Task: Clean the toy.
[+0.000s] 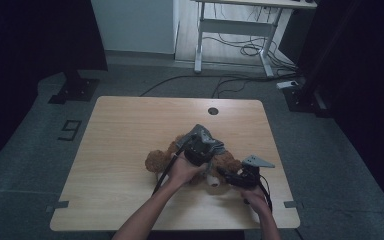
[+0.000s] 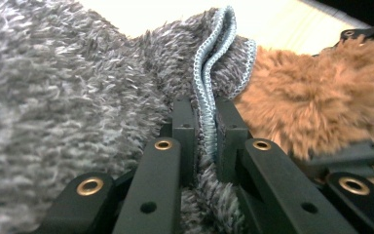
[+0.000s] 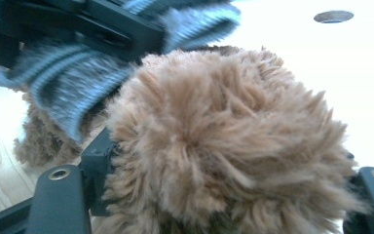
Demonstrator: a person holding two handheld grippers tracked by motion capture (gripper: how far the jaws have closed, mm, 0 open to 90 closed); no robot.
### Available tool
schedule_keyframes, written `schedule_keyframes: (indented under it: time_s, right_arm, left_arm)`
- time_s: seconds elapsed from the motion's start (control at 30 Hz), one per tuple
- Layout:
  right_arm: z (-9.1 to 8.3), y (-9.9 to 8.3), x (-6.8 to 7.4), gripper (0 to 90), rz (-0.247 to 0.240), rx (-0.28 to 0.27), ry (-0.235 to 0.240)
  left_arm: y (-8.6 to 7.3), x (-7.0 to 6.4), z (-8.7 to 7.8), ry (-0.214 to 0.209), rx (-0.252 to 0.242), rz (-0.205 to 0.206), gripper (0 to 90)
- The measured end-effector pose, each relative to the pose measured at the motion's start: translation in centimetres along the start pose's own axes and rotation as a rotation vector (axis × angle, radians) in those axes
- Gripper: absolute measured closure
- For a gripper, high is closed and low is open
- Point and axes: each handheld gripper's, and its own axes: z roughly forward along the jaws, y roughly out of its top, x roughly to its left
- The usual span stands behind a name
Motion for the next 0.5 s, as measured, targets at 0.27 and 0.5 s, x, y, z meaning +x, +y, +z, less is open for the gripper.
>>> schedule_keyframes:
  time_s: [0.27,0.5]
  right_arm:
    - [0.0,-0.2,-0.1,27.5,0.020,-0.011,0.010]
    - [0.0,-0.2,-0.2,27.4,0.030,-0.015,0.010]
  left_arm:
    - [-2.3,2.8,-4.1,-0.031,-0.114,-0.095,81.9]
    - [-5.0,5.9,-6.8,0.045,-0.121,-0.161,81.4]
